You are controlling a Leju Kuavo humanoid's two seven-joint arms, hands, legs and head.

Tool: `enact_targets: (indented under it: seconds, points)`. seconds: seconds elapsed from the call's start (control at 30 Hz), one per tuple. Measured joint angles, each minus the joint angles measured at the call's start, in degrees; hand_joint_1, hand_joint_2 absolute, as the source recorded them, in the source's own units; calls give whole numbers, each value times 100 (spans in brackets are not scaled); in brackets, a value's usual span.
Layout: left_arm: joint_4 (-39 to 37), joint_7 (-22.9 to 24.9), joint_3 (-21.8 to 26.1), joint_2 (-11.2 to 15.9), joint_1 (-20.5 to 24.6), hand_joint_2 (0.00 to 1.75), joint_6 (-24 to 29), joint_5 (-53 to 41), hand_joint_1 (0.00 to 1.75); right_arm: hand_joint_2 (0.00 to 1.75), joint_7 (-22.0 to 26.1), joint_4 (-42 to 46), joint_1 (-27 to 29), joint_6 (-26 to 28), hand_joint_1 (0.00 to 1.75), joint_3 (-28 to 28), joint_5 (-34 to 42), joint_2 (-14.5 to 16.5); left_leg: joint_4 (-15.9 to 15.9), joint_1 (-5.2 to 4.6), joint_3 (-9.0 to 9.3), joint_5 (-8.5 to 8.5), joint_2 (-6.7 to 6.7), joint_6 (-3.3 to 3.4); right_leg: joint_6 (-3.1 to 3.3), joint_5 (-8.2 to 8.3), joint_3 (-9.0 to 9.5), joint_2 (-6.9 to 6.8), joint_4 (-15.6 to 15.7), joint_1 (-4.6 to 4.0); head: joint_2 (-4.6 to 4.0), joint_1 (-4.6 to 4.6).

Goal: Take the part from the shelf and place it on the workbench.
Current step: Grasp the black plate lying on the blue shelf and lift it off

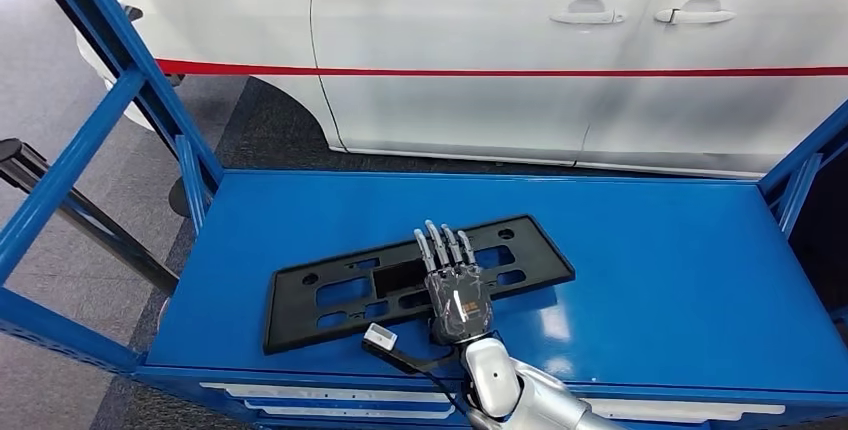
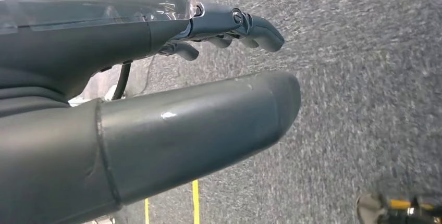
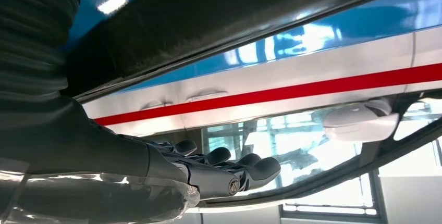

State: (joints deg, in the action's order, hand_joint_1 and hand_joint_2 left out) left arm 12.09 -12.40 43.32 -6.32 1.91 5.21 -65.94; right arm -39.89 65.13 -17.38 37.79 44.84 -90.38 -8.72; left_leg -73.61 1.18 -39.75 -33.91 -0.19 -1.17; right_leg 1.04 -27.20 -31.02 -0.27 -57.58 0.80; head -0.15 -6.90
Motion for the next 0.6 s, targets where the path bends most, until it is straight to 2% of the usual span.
enact_targets:
  seconds: [0.03, 0.07, 0.13, 0.17, 0.2, 0.27, 0.33, 0.4, 0.47, 0.5, 0.53, 0.57, 0.6]
  points:
    - [0, 0, 0, 10, -7, 0, -1, -14, 0, 175, 7, 51, 6, 0, 0, -69, 1, -45, -126, 0, -59, -1, 0, -5, -5, -5, 0, -2, -4, 0, 0, 0]
    - [0, 1, 0, 16, -12, 0, -1, -28, 0, 175, 17, 113, 15, 0, 0, -150, 3, -91, 2, 1, 0, 122, 1, -4, -17, -14, 4, -2, -10, 3, 0, 0]
    - [0, 1, 0, 30, -20, 0, -1, -52, 0, 175, 44, 237, 30, 0, 0, -326, 7, -178, 751, 6, 347, 516, 4, 10, -63, -49, 21, 1, -37, 14, 0, -1]
    - [-1, 1, 0, 35, -21, 0, -2, -56, 0, 175, 61, 285, 33, 0, 0, -410, 11, -223, 1108, -2, 513, 659, 3, 30, -98, -71, 20, 4, -62, 9, 0, -2]
    - [-1, 0, 0, 38, -21, 0, -3, -59, 0, 175, 85, 326, 33, 0, 0, -479, 14, -261, 1335, -11, 614, 731, 1, 61, -134, -86, 13, 10, -80, 2, 0, -2]
    - [-2, -5, 0, 40, -21, 0, -9, -73, 0, 175, 127, 407, 38, 0, 0, -608, 20, -334, 1430, -42, 645, 741, -5, 144, -204, -93, -7, 24, -88, -13, 0, -3]
    - [-2, -15, 0, 40, -15, 0, -14, -94, 0, 175, 216, 476, 51, 0, 80, -753, 26, -387, 1451, -48, 647, 749, -2, 230, -268, -117, -14, 30, -99, 4, 0, -4]
    - [-2, -30, 2, 39, -5, 0, -15, -107, 0, 175, 439, 516, 68, 0, 168, -972, 34, -419, 1488, -38, 662, 764, 2, 316, -315, -319, -170, 30, -427, 22, 0, -5]
    - [-2, -38, 6, 39, 0, 0, -15, -119, 0, 175, 793, 520, 116, 0, 175, -1241, 40, -421, 1499, -48, 666, 756, 1, 370, -335, -657, -562, 28, -1174, 27, 0, -5]
    - [-2, -38, 9, 39, 1, 0, -16, -126, 0, 175, 1020, 508, 161, 0, 175, -1380, 42, -405, 1498, -60, 671, 748, -4, 382, -336, -759, -761, 28, -1520, 28, 0, -5]
    - [-2, -38, 11, 39, 1, 0, -16, -135, 0, 175, 1266, 491, 220, 0, 175, -1532, 44, -376, 1497, -73, 681, 738, -10, 391, -329, -758, -893, 28, -1711, 26, 0, -4]
    - [-2, -38, 14, 39, 1, 0, -17, -141, 0, 175, 1488, 475, 280, 0, 175, -1690, 44, -335, 1497, -86, 699, 727, -19, 396, -310, -639, -919, 28, -1679, 20, 0, -5]
    - [-2, -37, 15, 39, 1, 0, -17, -146, 0, 175, 1644, 464, 330, 0, 175, -1847, 44, -286, 1496, -99, 724, 713, -26, 397, -279, -424, -831, 29, -1423, 10, 0, -5]
